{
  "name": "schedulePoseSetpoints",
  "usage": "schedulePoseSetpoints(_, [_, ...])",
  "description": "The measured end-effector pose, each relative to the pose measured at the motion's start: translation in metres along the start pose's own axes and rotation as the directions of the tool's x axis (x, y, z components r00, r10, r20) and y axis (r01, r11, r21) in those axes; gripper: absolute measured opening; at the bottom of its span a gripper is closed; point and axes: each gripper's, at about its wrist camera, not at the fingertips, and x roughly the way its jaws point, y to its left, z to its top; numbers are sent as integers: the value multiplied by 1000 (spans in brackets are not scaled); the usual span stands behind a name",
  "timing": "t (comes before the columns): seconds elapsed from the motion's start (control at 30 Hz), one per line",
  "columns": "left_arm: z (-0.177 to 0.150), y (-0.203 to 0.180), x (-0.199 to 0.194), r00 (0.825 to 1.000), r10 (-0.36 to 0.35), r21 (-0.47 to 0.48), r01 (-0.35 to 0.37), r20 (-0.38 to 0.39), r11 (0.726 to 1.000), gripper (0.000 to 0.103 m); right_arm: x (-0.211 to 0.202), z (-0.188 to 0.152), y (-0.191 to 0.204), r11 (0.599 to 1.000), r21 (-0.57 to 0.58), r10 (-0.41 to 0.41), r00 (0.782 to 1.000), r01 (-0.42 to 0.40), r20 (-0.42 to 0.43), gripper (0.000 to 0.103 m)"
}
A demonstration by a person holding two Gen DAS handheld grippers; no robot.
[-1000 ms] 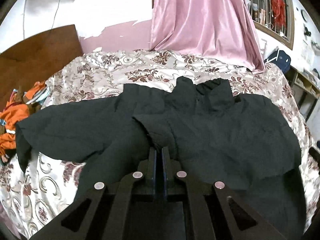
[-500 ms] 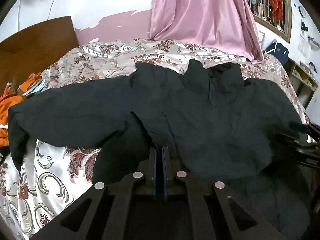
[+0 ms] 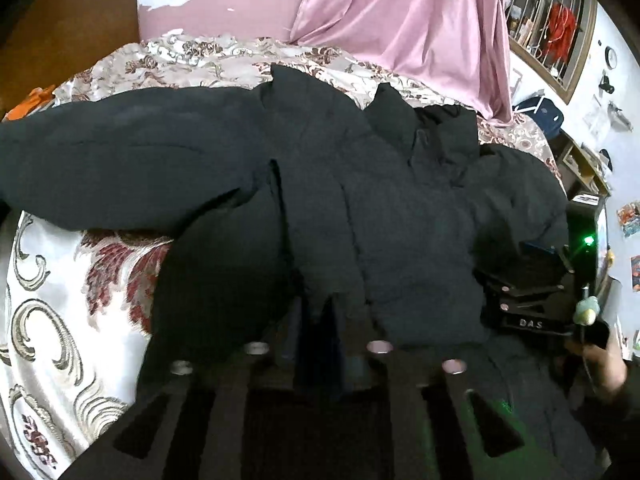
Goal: Fold large clothes
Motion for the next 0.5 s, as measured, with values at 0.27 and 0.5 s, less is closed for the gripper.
schedulePoseSetpoints(0.27, [-12, 32, -47, 993, -35, -103, 46, 110, 994, 58, 10, -4, 4, 998, -27, -50, 999, 50, 15, 102])
schedulePoseSetpoints(0.5, [1, 119, -75, 987, 54, -317, -2, 153, 949, 79, 3, -9, 2, 998, -26, -62, 996, 64, 64, 102])
